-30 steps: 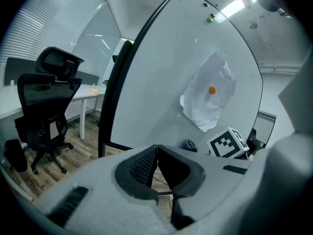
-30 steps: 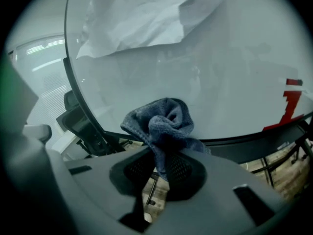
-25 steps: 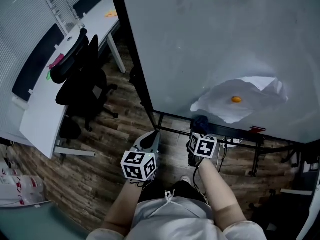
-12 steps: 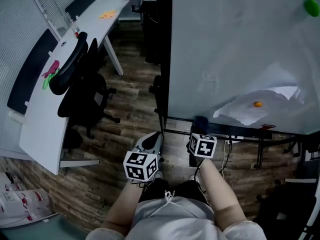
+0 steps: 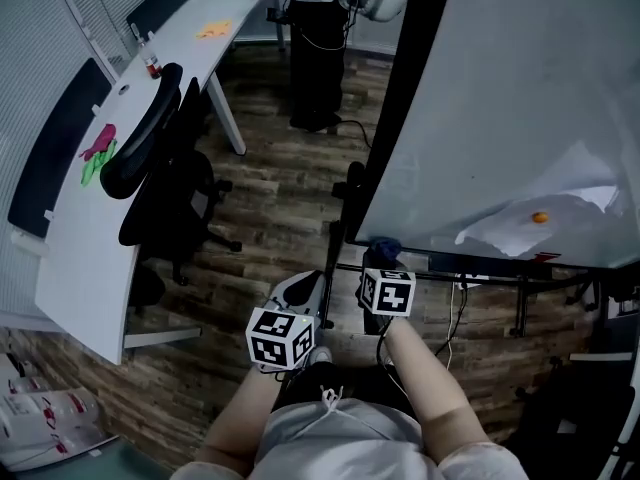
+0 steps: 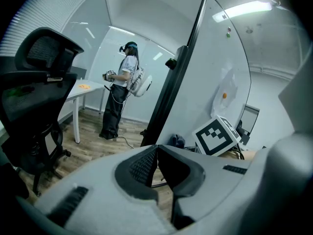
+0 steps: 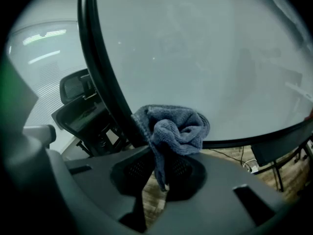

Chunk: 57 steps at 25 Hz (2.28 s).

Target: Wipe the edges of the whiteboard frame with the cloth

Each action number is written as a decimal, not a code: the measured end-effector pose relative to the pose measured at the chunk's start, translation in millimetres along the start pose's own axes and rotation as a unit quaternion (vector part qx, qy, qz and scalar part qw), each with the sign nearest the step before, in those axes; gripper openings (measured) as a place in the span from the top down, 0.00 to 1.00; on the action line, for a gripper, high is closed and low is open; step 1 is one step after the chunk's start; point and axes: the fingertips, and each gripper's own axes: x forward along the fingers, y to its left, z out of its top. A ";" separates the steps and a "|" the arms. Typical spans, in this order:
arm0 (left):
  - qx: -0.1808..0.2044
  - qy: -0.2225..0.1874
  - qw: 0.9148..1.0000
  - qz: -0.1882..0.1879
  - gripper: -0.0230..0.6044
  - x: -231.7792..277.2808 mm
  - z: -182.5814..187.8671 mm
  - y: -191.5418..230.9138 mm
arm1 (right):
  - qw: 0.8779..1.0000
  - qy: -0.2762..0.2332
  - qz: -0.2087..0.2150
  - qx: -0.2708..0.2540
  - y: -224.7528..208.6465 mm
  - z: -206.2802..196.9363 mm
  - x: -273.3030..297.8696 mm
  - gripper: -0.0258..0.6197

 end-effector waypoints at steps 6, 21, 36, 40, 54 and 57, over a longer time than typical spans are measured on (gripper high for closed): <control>-0.012 0.012 1.000 0.003 0.93 -7.8 -18.4 18.6 | 1.000 0.004 0.007 -0.014 27.6 1.3 11.4 0.87; -0.009 0.015 1.000 -0.008 0.93 -23.8 -27.0 21.2 | 0.998 -0.001 0.035 -0.057 72.5 6.1 1.8 0.87; 0.069 -0.061 0.995 -0.043 0.93 -51.3 32.4 -82.7 | 0.982 -0.143 0.056 -0.106 37.2 27.8 -168.4 0.87; 0.091 -0.094 0.990 -0.055 0.93 -64.2 54.0 -122.2 | 0.971 -0.197 0.052 -0.123 23.9 42.3 -223.5 0.87; 0.119 -0.161 0.978 -0.060 0.93 -93.6 88.2 -185.8 | 0.942 -0.294 0.057 -0.151 -0.9 56.5 -305.5 0.87; 0.122 -0.160 0.978 -0.061 0.93 -90.9 86.6 -190.1 | 0.945 -0.288 0.060 -0.141 -3.8 54.7 -302.9 0.87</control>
